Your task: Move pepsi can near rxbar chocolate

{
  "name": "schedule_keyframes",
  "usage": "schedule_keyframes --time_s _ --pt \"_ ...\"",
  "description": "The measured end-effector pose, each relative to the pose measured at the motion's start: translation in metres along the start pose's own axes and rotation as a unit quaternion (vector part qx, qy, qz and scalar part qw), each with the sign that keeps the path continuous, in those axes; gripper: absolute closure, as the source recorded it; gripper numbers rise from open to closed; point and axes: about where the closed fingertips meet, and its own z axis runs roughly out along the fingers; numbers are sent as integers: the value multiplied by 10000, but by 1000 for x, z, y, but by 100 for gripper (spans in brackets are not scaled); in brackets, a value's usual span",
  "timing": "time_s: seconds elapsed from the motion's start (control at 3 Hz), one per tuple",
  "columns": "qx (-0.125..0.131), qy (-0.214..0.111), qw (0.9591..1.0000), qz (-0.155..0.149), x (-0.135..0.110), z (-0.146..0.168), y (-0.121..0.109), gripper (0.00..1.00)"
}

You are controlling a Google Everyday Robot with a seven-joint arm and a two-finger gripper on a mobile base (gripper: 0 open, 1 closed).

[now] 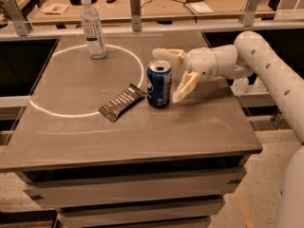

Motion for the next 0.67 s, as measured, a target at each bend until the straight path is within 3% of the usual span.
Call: schedule_keyframes --time_s 0.33,0.67 --pt "182 -158 9996 -150 -10 -12 -13 0" --pt "391 -181 9991 -61 -14 -18 -25 0"
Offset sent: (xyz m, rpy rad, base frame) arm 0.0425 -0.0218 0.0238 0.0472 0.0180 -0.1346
